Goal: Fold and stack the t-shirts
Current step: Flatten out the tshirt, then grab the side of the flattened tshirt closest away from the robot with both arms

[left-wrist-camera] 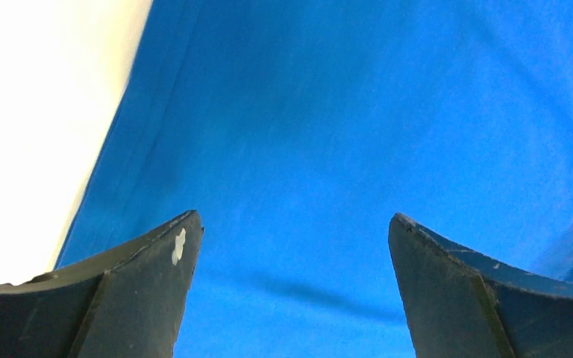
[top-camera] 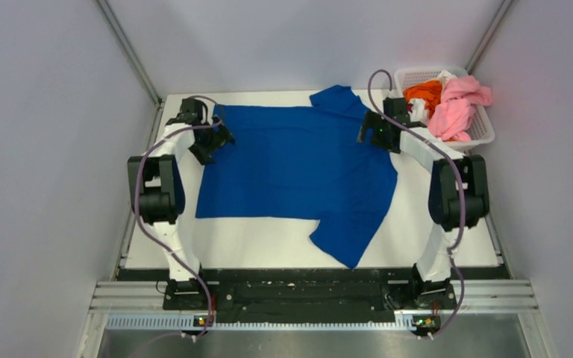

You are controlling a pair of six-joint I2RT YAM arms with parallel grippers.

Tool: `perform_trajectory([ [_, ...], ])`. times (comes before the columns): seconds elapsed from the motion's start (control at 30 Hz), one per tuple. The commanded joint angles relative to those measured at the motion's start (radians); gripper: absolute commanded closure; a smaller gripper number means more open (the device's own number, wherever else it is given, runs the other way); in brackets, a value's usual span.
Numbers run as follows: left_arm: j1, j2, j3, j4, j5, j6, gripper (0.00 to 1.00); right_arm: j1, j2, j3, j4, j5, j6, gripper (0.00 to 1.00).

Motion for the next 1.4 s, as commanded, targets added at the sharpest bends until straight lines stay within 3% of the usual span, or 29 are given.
perform_trajectory([
  [0.0,0.004,-0.356,-0.272,0.023,-0.123,-0.011,0.01,-0.006,-0.328,-0.185,0.138,0.082,0.065,0.01],
  [0.13,0.008,-0.571,-0.511,-0.073,-0.279,-0.069,0.01,-0.006,-0.5,-0.401,0.23,0.183,0.152,0.01],
  [0.27,0.025,-0.703,-0.666,-0.126,-0.37,-0.126,0.01,-0.007,-0.56,-0.461,0.219,0.139,0.157,0.01],
  [0.47,0.092,-0.735,-0.822,-0.019,-0.314,-0.201,0.2,-0.006,-0.548,-0.46,0.201,0.046,0.143,0.01],
  [0.6,0.106,-0.658,-0.846,0.069,-0.265,-0.239,0.34,-0.007,-0.562,-0.472,0.215,0.04,0.141,0.01],
  [0.93,0.111,-0.532,-0.844,0.083,-0.303,-0.285,0.52,-0.007,-0.568,-0.466,0.181,0.088,0.134,0.01],
  [1.0,0.111,-0.535,-0.85,0.088,-0.303,-0.285,0.63,-0.007,-0.567,-0.465,0.179,0.096,0.134,0.01],
  [1.03,0.111,-0.537,-0.854,0.09,-0.301,-0.285,0.73,-0.006,-0.565,-0.463,0.174,0.097,0.134,0.01],
  [1.07,0.111,-0.539,-0.855,0.087,-0.3,-0.285,0.91,-0.007,-0.563,-0.46,0.165,0.098,0.133,0.01],
  [1.1,0.112,-0.541,-0.853,0.082,-0.301,-0.285,0.99,-0.006,-0.561,-0.456,0.157,0.098,0.131,0.01],
  [1.23,0.111,-0.56,-0.851,0.075,-0.301,-0.275,1.0,0.026,-0.564,-0.436,0.101,0.138,0.109,0.01],
  [1.37,0.111,-0.599,-0.849,0.061,-0.313,-0.263,1.0,0.164,-0.573,-0.392,-0.035,0.296,0.082,0.02],
])
